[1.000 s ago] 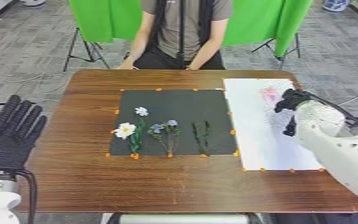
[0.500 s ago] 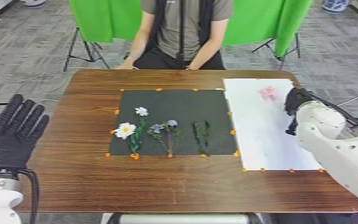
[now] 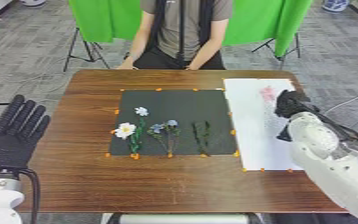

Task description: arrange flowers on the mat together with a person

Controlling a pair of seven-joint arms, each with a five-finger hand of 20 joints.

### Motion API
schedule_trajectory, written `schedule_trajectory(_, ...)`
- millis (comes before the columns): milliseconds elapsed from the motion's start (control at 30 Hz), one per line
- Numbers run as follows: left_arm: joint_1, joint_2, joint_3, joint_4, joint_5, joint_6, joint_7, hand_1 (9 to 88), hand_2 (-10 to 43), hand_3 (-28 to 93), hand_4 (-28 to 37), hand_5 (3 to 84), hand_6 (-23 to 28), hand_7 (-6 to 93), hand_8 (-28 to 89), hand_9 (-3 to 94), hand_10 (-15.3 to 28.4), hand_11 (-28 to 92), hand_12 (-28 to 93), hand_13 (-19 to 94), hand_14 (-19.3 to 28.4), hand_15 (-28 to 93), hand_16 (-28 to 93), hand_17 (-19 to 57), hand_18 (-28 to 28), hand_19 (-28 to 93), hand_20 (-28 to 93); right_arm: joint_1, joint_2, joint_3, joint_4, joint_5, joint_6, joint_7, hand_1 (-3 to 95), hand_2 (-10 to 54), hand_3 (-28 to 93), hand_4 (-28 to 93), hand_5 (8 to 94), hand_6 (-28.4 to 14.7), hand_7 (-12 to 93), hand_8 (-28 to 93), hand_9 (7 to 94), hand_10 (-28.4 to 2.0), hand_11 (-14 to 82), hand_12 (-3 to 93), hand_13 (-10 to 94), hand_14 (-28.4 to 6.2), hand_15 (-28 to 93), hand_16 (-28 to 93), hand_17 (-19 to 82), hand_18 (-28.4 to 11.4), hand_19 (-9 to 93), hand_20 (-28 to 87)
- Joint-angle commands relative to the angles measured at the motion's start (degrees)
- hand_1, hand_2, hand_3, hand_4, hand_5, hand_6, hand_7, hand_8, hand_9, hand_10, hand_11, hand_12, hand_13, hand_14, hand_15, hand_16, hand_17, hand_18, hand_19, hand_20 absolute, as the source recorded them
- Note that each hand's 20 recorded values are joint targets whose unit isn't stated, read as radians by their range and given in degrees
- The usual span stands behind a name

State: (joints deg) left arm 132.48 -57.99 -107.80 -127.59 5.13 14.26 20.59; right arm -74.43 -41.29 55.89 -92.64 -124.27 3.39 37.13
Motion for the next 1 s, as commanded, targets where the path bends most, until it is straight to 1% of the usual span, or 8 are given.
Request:
schedule_trajectory(33,0.71,0.49,-0.1,0.86,-0.46,1.02,-0.29,24.3,12.3,71,-28.3,42.2,7.3,11.6,-9,34.6,13.1,15,7,23,12.9,23,-6,-5.3,11.1,28,10,4.18,-2.47,-6.4,-8.88,-7.08,2.44,-2.42,61.9,-9.4,68,-28,63.5,2.4,48,0,75.0,-8.1,19.5,51.5,63,-3.8,42,46,29,-17.4,71,39)
schedule_trajectory(67,0.42,0.58,0.09,0.95,-0.6,1.06,-0.53,24.3,12.3,71,-28.3,42.2,7.3,11.6,-9,34.6,13.1,15,7,23,13.0,23,-6,-5.3,11.1,28,10,5.28,-3.25,-7.94,-9.13,-7.16,3.21,-2.46,61.8,-9.4,68,-28,63.5,2.4,48,0,74.8,-8.2,19.3,51.5,63,-3.8,42,46,29,-17.4,71,39)
schedule_trajectory(133,0.35,0.7,0.29,1.02,-0.04,0.46,-1.02,24.3,12.3,71,-28.3,42.2,7.3,11.7,-9,34.6,13.0,15,7,23,13.0,23,-6,-5.3,11.1,28,10,7.15,-4.94,-10.13,-9.55,-7.51,2.64,-3.53,61.7,-9.5,68,-28,63.4,2.3,48,0,74.8,-8.0,19.0,51.2,63,-3.8,42,46,29,-17.5,71,39)
schedule_trajectory(367,0.25,0.94,0.84,1.12,-0.29,0.25,-0.67,24.3,12.3,71,-28.3,42.1,7.3,11.6,-9,34.5,13.0,15,7,23,13.0,23,-6,-5.2,11.0,27,10,13.59,-7.71,-19.05,-7.26,-6.09,0.54,-6.76,60.9,-9.4,68,-28,63.1,2.2,47,0,74.3,-8.1,18.4,51.2,63,-3.6,41,45,29,-17.4,71,39)
schedule_trajectory(467,0.33,0.41,0.73,1.54,0.45,-0.68,-1.69,24.3,12.3,71,-28.3,42.0,7.3,11.5,-9,34.4,13.0,15,7,23,12.9,23,-6,-5.2,11.0,27,10,15.03,-7.71,-22.3,-6.53,-4.25,1.09,-6.89,60.7,-9.4,68,-28,62.6,2.3,47,0,74.1,-8.0,18.2,51.1,62,-3.6,41,45,29,-17.4,70,39)
schedule_trajectory(667,0.96,-0.06,0.36,1.52,0.82,-1.74,-2.23,24.4,11.6,71,-28.3,41.6,7.4,11.2,-9,34.1,12.8,14,7,23,13.1,23,-6,-4.9,10.9,26,10,18.68,-6.43,-29.29,-5.1,-4.8,0.88,-7.57,60.1,-9.5,69,-28,61.8,2.0,46,-1,73.1,-8.2,17.4,50.2,61,-3.6,40,45,29,-17.2,70,39)
schedule_trajectory(833,1.14,-0.3,0.13,1.61,0.84,-1.21,-2.42,24.5,11.4,71,-28.3,41.5,7.5,11.1,-9,34.0,12.8,14,7,23,13.1,22,-6,-4.9,10.9,26,10,19.03,-6.31,-29.95,-4.29,-5.42,1.86,-7.21,60.4,-9.5,68,-28,61.6,2.0,46,-1,73.0,-8.2,17.4,50.0,61,-3.5,40,45,29,-17.1,70,39)
schedule_trajectory(1000,0.99,-0.45,0.22,1.74,-0.19,-0.93,-2.66,24.5,11.3,71,-28.3,41.6,7.6,11.0,-9,34.1,12.8,14,8,23,13.2,22,-5,-5.0,11.0,26,10,17.64,-6.05,-28.62,-4.27,-5.59,4.83,-6.54,60.6,-9.5,69,-28,60.6,2.2,46,-1,70.4,-7.5,16.8,49.2,58,-3.5,40,44,29,-16.9,71,38)
